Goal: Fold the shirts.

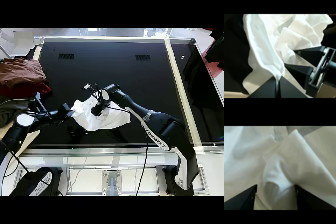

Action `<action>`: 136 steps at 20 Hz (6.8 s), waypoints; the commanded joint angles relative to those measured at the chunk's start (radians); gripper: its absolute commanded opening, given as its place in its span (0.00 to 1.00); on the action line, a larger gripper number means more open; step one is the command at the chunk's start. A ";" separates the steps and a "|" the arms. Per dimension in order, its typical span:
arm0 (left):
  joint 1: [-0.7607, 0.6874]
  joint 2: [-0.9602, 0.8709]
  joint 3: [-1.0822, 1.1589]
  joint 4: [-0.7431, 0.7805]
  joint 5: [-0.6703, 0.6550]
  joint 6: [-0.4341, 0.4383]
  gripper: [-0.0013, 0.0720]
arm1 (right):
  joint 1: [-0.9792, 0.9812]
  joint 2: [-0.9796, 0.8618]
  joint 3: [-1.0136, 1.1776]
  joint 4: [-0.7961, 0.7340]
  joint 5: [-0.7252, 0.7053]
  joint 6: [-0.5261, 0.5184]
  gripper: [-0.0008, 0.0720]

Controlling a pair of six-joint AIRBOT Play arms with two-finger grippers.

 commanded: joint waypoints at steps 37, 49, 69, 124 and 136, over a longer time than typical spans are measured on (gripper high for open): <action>-0.014 -0.751 0.931 0.760 -0.075 -0.104 0.07 | -0.624 0.344 -0.159 -0.205 0.105 0.406 0.60; 0.245 -0.152 0.884 0.876 0.043 -0.159 0.95 | -0.817 0.562 0.083 -0.370 0.188 0.334 0.74; 0.132 -0.066 -0.232 -0.030 -0.043 -0.060 0.67 | -0.943 0.933 -0.460 -0.034 0.068 0.254 0.74; 0.266 0.382 0.970 0.694 -0.348 0.111 0.03 | -0.941 1.746 -0.449 0.241 0.026 0.095 0.03; 0.109 -0.441 1.263 0.533 -0.618 0.232 0.03 | -0.875 0.708 -0.237 0.495 0.034 -0.022 0.03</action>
